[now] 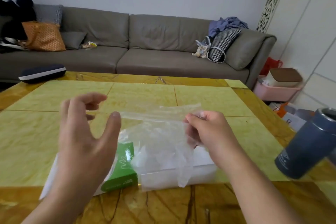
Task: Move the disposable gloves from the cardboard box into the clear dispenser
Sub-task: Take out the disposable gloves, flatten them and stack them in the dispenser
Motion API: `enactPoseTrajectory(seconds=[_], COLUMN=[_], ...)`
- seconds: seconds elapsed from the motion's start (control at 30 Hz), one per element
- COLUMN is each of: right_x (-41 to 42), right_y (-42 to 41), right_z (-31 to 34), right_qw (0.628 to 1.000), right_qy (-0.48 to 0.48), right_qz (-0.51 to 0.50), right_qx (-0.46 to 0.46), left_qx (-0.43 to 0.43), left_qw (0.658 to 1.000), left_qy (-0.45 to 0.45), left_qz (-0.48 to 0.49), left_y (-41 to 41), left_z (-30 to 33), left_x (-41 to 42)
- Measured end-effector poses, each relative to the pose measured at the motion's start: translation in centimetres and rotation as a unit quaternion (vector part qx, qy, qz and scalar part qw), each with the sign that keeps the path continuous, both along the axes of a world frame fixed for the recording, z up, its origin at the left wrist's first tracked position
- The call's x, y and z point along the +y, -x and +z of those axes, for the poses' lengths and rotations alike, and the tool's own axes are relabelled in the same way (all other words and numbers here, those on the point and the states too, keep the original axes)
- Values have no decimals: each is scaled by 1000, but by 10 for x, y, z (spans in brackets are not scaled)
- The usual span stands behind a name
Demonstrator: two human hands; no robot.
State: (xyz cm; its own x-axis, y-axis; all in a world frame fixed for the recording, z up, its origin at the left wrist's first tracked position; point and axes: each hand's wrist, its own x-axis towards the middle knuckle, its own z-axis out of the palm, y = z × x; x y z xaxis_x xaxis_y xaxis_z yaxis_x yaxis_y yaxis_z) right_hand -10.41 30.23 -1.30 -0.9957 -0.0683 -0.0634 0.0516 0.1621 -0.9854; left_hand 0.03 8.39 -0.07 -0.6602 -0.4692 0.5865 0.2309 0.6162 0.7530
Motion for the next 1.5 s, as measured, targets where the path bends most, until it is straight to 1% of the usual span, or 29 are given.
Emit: enactPoseTrajectory(seconds=[0.03,0.07,0.1,0.13,0.2,0.27,0.3,0.4,0.5,0.63,0.73,0.83,0.93,1.03,1.1,1.17,1.2,1.23,1.27,1.3,1.33,1.4,1.5], right_x=[-2,-3,-5,-5,-4,-1,1,7,11,15,16,13,10,9,7,1,-4,-10,-17,-23,-26,-27,-22], right_y=[1,2,3,4,7,10,11,17,23,27,25,22,20,17,12,5,2,-1,-3,-4,-4,-4,1], right_z=[-2,-4,-7,-9,-12,-14,-15,-20,-23,-22,-18,-15,-14,-10,-1,8,10,10,7,4,0,-6,-16], right_qw=[1000,999,997,995,990,983,975,945,932,916,892,872,867,853,840,833,844,868,893,909,914,905,888], right_qy=[-25,-50,-74,-96,-135,-183,-218,-325,-361,-399,-451,-487,-496,-519,-534,-531,-506,-464,-422,-396,-391,-411,-435], right_qz=[10,18,25,29,31,33,33,31,21,15,6,-6,-21,-32,-47,-57,-45,-20,16,50,78,111,144], right_qx=[-3,-3,-1,-1,-2,5,12,34,40,31,24,38,47,49,82,148,171,173,154,117,79,18,-45], left_qx=[38,40,5,-59,-208,-321,-356,-439,-495,-519,-527,-528,-522,-496,-473,-460,-455,-451,-452,-455,-461,-469,-469], left_qw=[996,987,977,965,930,890,876,835,791,756,740,723,715,709,710,720,725,729,731,731,730,726,726], left_qy=[82,143,183,208,250,277,275,255,274,300,325,355,369,422,448,449,446,443,440,437,436,436,424], left_qz=[-16,-60,-111,-152,-173,-169,-174,-211,-232,-262,-262,-269,-282,-272,-267,-263,-262,-261,-260,-258,-254,-250,-270], left_y=[0,5,13,23,46,66,72,80,84,90,96,101,103,102,101,99,99,98,98,98,97,95,92], left_z=[6,8,8,6,-7,-24,-30,-41,-47,-49,-52,-54,-57,-60,-62,-64,-64,-65,-66,-66,-66,-62,-58], left_x=[9,19,29,39,53,58,58,57,59,64,64,61,62,67,70,71,72,72,72,73,73,73,70])
